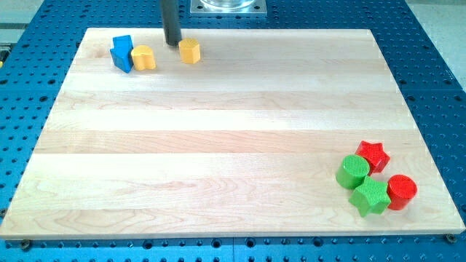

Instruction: Place the cube above the heart

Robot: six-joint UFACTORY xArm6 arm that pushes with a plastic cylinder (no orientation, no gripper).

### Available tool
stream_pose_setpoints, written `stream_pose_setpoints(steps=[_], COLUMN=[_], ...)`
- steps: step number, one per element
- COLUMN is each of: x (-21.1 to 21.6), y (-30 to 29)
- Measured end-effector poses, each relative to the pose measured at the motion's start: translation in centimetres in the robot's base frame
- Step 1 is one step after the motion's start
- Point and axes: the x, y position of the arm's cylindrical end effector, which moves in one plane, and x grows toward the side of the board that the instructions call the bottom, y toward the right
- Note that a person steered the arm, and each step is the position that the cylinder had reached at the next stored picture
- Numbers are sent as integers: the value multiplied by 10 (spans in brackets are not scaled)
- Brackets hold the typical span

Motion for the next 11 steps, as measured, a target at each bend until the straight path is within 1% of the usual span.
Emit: stream_pose_setpoints(steps=[1, 2, 3, 4, 5, 6, 7, 9, 10, 11], x=[8, 8, -31, -22, 19, 15, 24, 29, 31, 72], y=[-36, -38, -72, -117, -117, -125, -149, -68, -72, -82])
